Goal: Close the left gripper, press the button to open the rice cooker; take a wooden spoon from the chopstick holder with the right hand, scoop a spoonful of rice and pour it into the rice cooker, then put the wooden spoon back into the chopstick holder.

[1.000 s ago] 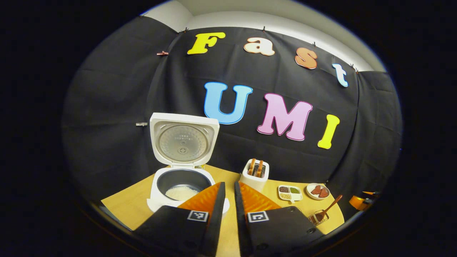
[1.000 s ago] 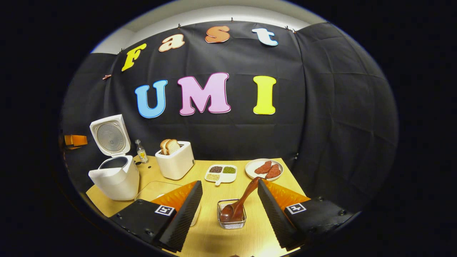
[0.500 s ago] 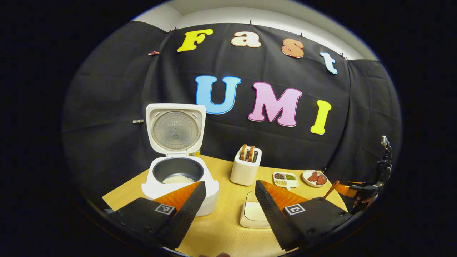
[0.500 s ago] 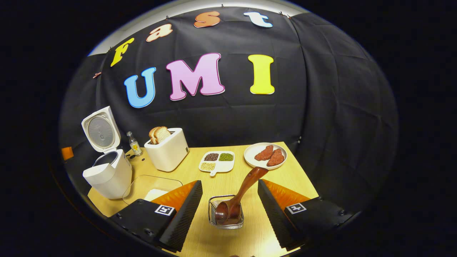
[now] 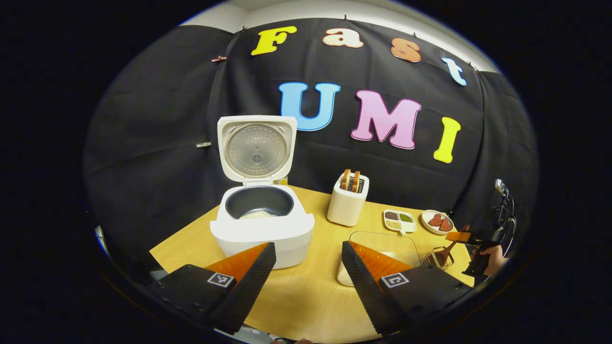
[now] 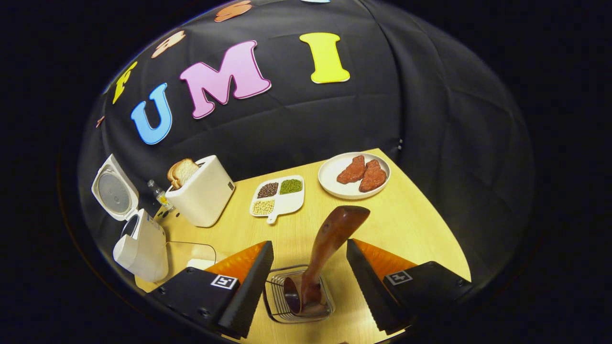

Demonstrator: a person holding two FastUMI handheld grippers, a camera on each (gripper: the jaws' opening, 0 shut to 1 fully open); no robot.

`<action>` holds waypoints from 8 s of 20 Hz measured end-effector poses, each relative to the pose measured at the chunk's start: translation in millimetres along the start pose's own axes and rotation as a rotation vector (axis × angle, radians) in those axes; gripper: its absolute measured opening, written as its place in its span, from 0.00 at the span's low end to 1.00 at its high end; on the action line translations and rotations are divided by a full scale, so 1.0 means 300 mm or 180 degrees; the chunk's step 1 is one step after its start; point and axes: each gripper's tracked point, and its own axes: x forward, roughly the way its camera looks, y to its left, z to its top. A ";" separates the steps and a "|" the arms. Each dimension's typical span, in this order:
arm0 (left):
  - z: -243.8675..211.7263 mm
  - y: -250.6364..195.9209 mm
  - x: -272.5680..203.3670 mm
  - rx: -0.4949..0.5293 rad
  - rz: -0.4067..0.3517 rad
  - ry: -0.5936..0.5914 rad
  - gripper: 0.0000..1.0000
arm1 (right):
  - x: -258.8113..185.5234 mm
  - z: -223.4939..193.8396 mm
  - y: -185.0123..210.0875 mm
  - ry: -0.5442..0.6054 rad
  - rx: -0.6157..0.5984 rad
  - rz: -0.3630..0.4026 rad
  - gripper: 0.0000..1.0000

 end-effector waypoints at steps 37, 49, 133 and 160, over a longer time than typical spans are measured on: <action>-0.131 0.406 0.094 0.0302 -0.0749 0.0252 0.96 | -0.162 0.057 0.647 -0.0735 -0.0352 0.0090 0.10; -0.279 0.502 0.151 0.0049 -0.0806 0.0624 0.96 | 0.016 -0.229 0.614 -0.0531 -0.0291 -0.0285 0.10; -0.106 0.937 0.091 -0.0592 -0.0243 0.0292 0.96 | -0.090 -0.169 2.067 -0.0865 -0.2125 0.1989 0.10; -0.102 0.603 -0.009 -0.0220 -0.0820 0.0161 0.96 | -0.476 0.349 1.222 -0.1662 -0.1061 0.0838 0.10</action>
